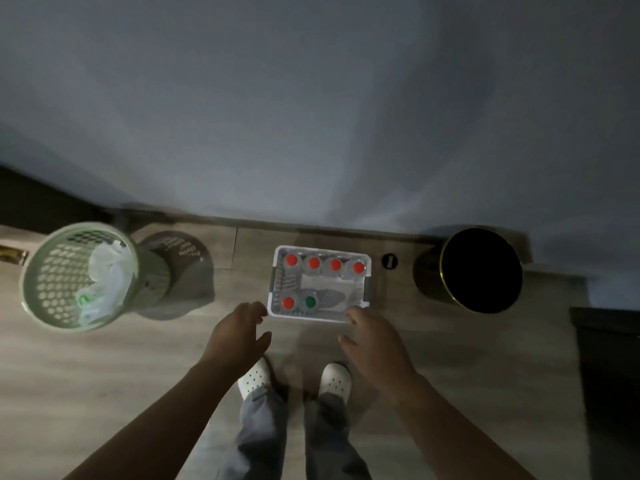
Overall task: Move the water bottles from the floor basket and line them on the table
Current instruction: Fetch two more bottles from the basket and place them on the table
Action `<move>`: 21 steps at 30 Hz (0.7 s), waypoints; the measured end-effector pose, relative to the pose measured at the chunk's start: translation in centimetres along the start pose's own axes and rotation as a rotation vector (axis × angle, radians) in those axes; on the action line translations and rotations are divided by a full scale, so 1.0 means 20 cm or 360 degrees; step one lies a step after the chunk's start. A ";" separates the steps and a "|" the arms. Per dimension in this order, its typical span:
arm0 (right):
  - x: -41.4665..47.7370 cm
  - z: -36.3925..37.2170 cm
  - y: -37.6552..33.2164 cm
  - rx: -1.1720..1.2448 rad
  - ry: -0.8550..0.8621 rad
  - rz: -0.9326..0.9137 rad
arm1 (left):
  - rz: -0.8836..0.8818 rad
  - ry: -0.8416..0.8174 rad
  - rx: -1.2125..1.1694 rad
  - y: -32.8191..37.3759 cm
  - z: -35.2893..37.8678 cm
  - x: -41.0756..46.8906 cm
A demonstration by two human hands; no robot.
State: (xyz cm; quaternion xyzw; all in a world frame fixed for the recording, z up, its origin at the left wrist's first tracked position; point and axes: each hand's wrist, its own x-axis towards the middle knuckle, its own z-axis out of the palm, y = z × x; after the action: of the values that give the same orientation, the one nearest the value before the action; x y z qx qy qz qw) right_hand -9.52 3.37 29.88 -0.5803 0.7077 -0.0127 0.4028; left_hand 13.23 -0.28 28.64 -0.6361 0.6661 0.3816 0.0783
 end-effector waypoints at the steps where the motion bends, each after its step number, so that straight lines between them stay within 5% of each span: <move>1: 0.07 0.08 0.04 -0.0010 -0.0002 -0.0015 | -0.0021 0.0002 -0.0016 -0.04 0.08 0.05; 9: 0.61 0.71 0.39 -0.0073 0.0055 -0.0145 | -0.0056 0.0120 -0.0114 -0.36 0.72 0.54; 21: 1.10 1.33 0.79 0.0131 0.0160 -0.0345 | 0.0313 0.0374 0.0095 -0.69 1.29 1.05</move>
State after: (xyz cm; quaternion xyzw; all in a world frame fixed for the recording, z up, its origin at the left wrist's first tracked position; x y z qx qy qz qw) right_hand -6.87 2.24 -7.96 -0.6350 0.6590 -0.1145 0.3865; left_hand 12.23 0.34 -7.40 -0.6055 0.7408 0.2903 -0.0190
